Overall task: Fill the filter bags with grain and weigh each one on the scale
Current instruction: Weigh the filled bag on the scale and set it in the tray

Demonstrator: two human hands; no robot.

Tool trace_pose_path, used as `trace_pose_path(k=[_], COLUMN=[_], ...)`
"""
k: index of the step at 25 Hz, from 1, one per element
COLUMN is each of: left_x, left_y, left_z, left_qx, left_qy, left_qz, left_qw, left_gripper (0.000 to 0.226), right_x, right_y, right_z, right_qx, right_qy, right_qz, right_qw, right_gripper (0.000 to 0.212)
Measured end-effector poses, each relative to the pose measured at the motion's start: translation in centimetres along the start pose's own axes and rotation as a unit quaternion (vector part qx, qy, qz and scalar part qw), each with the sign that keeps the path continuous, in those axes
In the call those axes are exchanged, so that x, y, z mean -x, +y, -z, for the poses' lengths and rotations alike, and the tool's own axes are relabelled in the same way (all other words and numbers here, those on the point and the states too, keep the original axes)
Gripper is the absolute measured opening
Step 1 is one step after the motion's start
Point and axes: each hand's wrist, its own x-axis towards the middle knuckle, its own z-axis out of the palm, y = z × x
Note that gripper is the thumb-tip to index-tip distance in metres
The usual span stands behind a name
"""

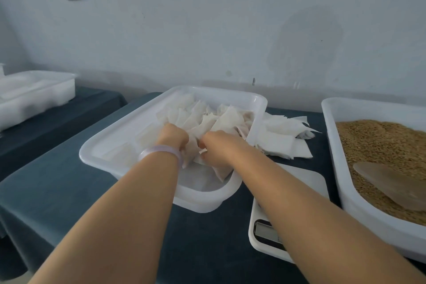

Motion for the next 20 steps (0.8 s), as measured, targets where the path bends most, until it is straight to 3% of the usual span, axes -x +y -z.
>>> trace_pose_path(k=[2,6,10,13,15,17,19,20], left_x=[-0.3,-0.4,0.5,1.0,1.8,2.3,2.3,2.1], left_y=[-0.3,-0.6,-0.7,-0.6,-0.2,0.4,1.0,1.4], left_z=[-0.1,-0.4,-0.5,-0.1,0.1,0.0,-0.2,-0.3], left_qx=[0.034,0.041,-0.036,-0.094,-0.102,-0.140,-0.165,-0.159], left_qy=[0.012,0.012,0.039,0.052,0.080,0.146,0.197,0.199], left_qz=[0.022,0.022,0.010,0.002,0.003,-0.012,-0.078,-0.124], left_qw=[0.999,0.999,0.999,0.994,0.991,0.979,0.963,0.959], left_gripper=[0.044,0.039,0.041,0.049,0.036,0.038,0.036,0.035], right_x=[0.0,-0.1,0.4,1.0,1.0,1.0,1.0,1.2], right_y=[0.1,0.5,0.5,1.5,3.6,7.1,11.1,12.8], right_z=[-0.5,-0.7,-0.4,0.6,1.9,2.6,2.0,1.4], right_qx=[0.020,0.005,-0.054,-0.142,-0.161,-0.181,-0.158,-0.121], right_qy=[0.018,0.054,0.103,0.196,0.260,0.303,0.288,0.237], right_qz=[0.004,0.009,0.014,0.005,-0.044,-0.123,-0.220,-0.270], right_qw=[1.000,0.999,0.993,0.970,0.951,0.927,0.919,0.925], right_gripper=[0.028,0.015,0.021,0.020,0.024,0.026,0.032,0.034])
